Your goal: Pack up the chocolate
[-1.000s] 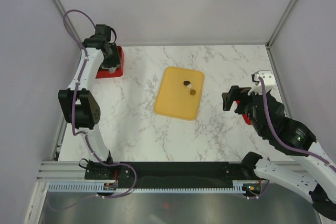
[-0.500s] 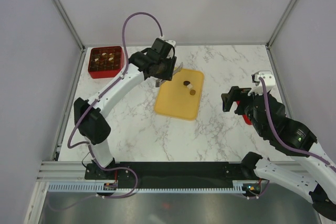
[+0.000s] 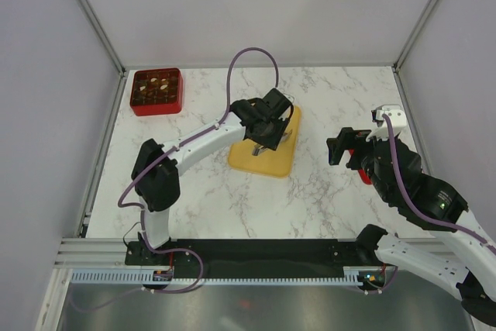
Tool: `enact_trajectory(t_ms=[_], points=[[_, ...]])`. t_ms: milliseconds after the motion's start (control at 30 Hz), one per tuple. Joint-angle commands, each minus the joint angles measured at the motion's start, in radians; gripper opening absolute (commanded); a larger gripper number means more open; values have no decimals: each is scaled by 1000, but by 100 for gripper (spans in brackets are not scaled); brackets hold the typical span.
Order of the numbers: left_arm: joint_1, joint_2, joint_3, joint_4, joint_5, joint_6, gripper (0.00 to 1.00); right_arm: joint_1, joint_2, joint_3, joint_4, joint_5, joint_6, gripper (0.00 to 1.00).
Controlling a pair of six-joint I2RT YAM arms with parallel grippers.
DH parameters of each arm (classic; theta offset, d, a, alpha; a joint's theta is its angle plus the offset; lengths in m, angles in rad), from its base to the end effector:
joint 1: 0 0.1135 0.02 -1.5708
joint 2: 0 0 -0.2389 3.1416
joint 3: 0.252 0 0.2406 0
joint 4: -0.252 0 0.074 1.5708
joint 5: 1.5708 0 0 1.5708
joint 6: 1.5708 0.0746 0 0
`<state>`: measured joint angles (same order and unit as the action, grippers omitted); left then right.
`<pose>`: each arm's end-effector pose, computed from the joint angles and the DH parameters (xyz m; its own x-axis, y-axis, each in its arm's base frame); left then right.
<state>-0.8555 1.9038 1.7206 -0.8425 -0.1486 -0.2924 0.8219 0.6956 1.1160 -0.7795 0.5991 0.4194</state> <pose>0.2803 -0.3058 0.2295 -0.7377 0.4144 -0.5330 0.5050 0.8626 -0.0282 0.1342 0.0825 0.3688 -0.3185 0.1513 -0.9358 -0.1267 0.9715 0.2002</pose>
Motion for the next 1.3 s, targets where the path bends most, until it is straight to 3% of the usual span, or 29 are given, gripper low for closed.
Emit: enact_trajectory(t_ms=[0,367,567,900,1100,1267], points=[[-7,8,4,34,-29,-34,51,0,1,22,9,5,7,96],[-8,63,-15,42,-29,-56,47,0,-11,15,8,13,5,96],[-10,11,-38,30,-22,-71,39,0,-21,16,8,13,7,96],[13,-91,-36,-104,-101,-71,36,0,-10,22,9,2,19,95],[193,-172,3,-124,-82,-18,36,0,8,21,17,-2,19,95],[429,-206,23,-110,-46,24,36,0,15,5,32,-1,13,95]])
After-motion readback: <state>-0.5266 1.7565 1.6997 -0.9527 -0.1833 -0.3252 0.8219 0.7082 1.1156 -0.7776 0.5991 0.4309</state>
